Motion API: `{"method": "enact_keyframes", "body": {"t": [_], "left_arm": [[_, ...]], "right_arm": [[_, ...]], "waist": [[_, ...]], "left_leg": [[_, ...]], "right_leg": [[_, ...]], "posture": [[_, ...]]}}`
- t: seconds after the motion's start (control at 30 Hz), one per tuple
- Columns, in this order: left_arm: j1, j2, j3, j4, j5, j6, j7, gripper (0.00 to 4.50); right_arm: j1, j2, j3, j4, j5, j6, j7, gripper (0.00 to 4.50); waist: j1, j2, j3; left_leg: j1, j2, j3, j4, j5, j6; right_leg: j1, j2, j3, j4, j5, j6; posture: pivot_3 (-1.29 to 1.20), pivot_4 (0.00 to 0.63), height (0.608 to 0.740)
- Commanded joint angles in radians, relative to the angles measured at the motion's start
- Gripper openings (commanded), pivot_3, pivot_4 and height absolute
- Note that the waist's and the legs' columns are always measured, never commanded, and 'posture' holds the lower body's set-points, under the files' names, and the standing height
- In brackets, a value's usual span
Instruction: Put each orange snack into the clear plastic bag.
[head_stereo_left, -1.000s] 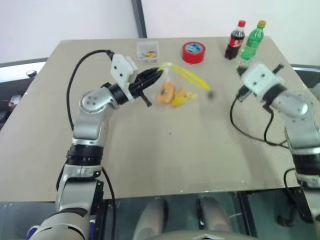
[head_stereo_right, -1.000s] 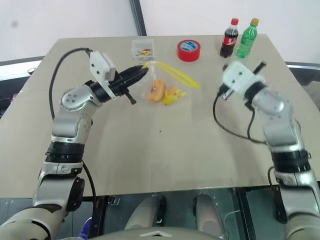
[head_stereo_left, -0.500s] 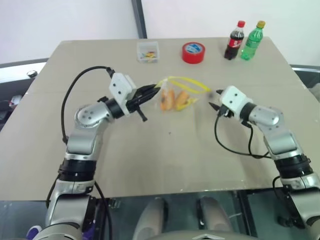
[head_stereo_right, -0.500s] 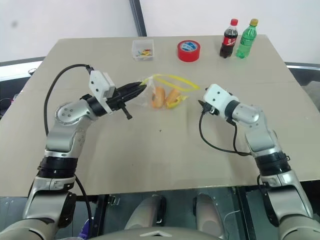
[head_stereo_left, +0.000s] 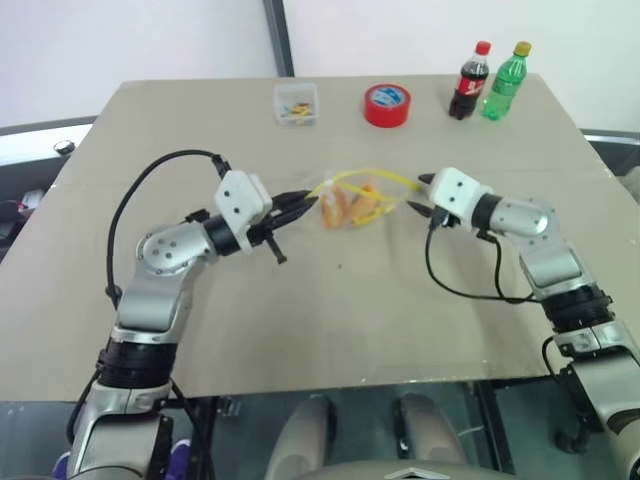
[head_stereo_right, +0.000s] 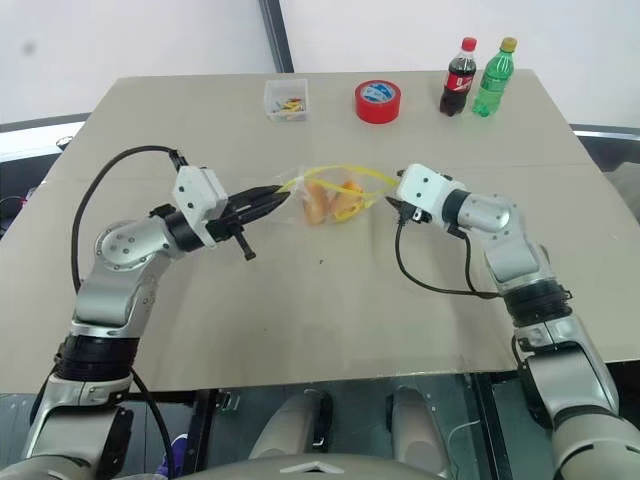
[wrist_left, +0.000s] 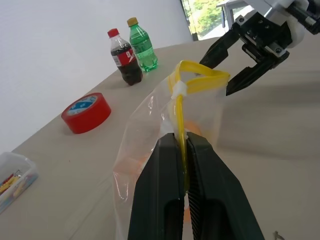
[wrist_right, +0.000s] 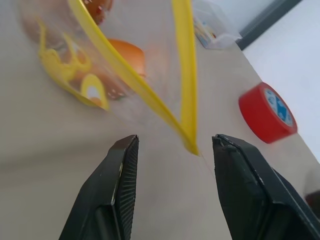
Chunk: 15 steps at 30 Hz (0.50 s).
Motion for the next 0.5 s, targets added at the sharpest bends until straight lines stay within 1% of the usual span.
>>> {"method": "enact_keyframes", "body": {"t": [0.03,0.23,0.33,0.43,0.5], "left_arm": [[0.005,0.016,0.002,-0.038,0.022,-0.041,-0.008,0.00],[0.017,0.013,-0.012,-0.035,0.043,-0.079,-0.021,0.00],[0.030,0.017,-0.010,-0.034,0.047,-0.097,-0.030,0.00],[0.036,0.019,-0.008,-0.033,0.050,-0.108,-0.033,0.00],[0.035,0.015,-0.004,-0.028,0.051,-0.111,-0.030,0.00]], "right_arm": [[-0.005,-0.014,-0.036,-0.095,0.058,0.012,0.045,2.36],[-0.014,-0.006,-0.026,-0.071,0.053,0.008,0.048,2.36],[-0.024,0.000,-0.028,-0.045,0.052,0.001,0.040,1.56],[-0.029,-0.004,-0.029,-0.029,0.050,-0.005,0.041,0.15],[-0.029,-0.008,-0.032,-0.025,0.046,-0.009,0.038,0.06]], "waist": [[0.000,0.000,0.000],[0.000,0.000,0.000],[0.000,0.000,0.000],[0.000,0.000,0.000],[0.000,0.000,0.000]], "left_leg": [[0.000,0.000,0.000,0.000,0.000,0.000],[0.000,0.000,0.000,0.000,0.000,0.000],[0.000,0.000,0.000,0.000,0.000,0.000],[0.000,0.000,0.000,0.000,0.000,0.000],[0.000,0.000,0.000,0.000,0.000,0.000]], "right_leg": [[0.000,0.000,0.000,0.000,0.000,0.000],[0.000,0.000,0.000,0.000,0.000,0.000],[0.000,0.000,0.000,0.000,0.000,0.000],[0.000,0.000,0.000,0.000,0.000,0.000],[0.000,0.000,0.000,0.000,0.000,0.000]], "posture": [[0.00,0.150,0.740],[0.00,0.150,0.740],[0.00,0.150,0.740],[0.00,0.150,0.740],[0.00,0.150,0.740]]}}
